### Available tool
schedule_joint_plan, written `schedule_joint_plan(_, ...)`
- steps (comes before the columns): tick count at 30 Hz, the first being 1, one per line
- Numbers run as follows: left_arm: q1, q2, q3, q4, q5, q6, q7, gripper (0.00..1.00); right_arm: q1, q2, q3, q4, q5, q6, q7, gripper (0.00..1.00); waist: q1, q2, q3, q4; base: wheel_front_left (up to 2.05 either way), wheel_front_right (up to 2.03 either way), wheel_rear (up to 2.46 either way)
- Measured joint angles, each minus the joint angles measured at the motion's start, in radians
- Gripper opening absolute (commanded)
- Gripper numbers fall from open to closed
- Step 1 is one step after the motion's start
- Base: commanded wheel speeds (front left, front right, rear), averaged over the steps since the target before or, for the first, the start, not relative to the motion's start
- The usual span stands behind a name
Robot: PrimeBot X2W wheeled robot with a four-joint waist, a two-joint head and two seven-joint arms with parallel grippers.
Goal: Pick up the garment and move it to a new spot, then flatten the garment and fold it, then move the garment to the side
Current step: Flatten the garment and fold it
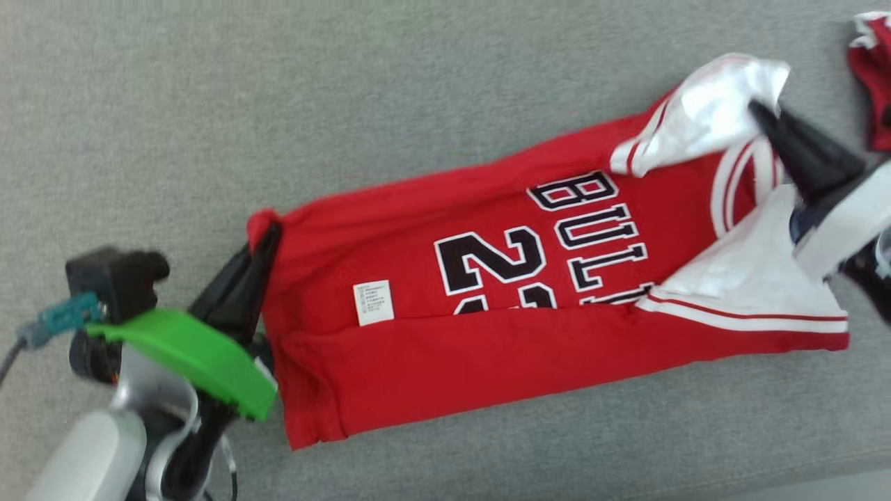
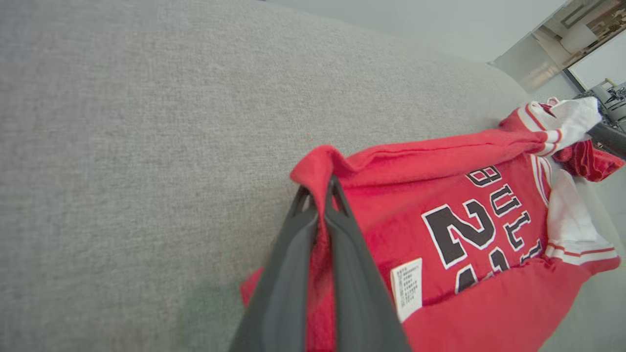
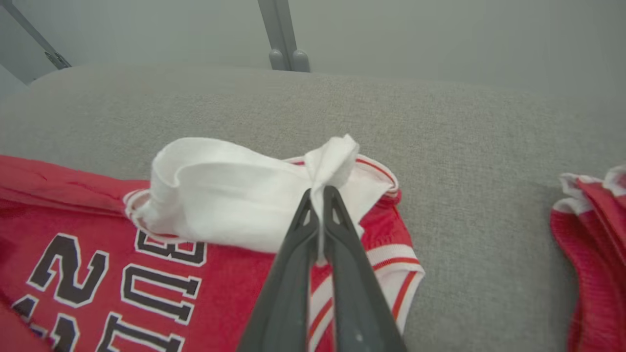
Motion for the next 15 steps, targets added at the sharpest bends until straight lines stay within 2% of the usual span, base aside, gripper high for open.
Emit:
schedule_joint_plan(6, 0.195, -0.003, 0.035, 0.011, -0.039, 0.028, -0.081, 0.0, 0.183, 0.073, -0.023, -0.021, -0.027, 0.0, -0.03, 0.0, 0.0, 0.0, -0.067, -0.049, 0.0, 0.0, 0.0)
schedule_joint_plan(7, 0.216, -0.009, 0.043, 0.021, -0.042, 0.033, -0.1, 0.04, 0.202, 0.089, -0.025, -0.019, -0.036, 0.0, -0.03, 0.0, 0.0, 0.0, -0.077, -0.057, 0.0, 0.0, 0.0)
schedule_joint_plan(8, 0.232, -0.02, 0.047, 0.03, -0.05, 0.036, -0.113, 0.34, 0.216, 0.103, -0.029, -0.011, -0.05, 0.0, -0.03, 0.18, 0.0, 0.0, -0.087, -0.065, 0.0, 0.0, 0.0)
schedule_joint_plan(9, 0.245, -0.03, 0.046, 0.041, -0.057, 0.037, -0.125, 1.0, 0.226, 0.114, -0.03, 0.0, -0.065, 0.0, -0.025, 1.0, 0.0, 0.0, -0.096, -0.073, 0.0, 0.0, 0.0)
schedule_joint_plan(11, 0.264, -0.029, 0.043, 0.072, -0.046, 0.042, -0.143, 1.0, 0.244, 0.125, -0.023, 0.011, -0.088, 0.0, -0.001, 1.0, 0.0, 0.0, -0.112, -0.085, 0.0, 0.0, 0.0)
schedule_joint_plan(13, 0.278, -0.029, 0.032, 0.088, -0.031, 0.028, -0.167, 1.0, 0.258, 0.132, -0.03, 0.012, -0.093, 0.0, 0.011, 1.0, 0.0, 0.0, -0.126, -0.094, 0.0, 0.0, 0.0)
schedule_joint_plan(15, 0.301, -0.039, 0.02, 0.106, -0.012, 0.029, -0.196, 1.0, 0.262, 0.128, -0.064, 0.015, -0.117, 0.0, 0.011, 1.0, 0.0, 0.0, -0.139, -0.103, 0.0, 0.0, 0.0)
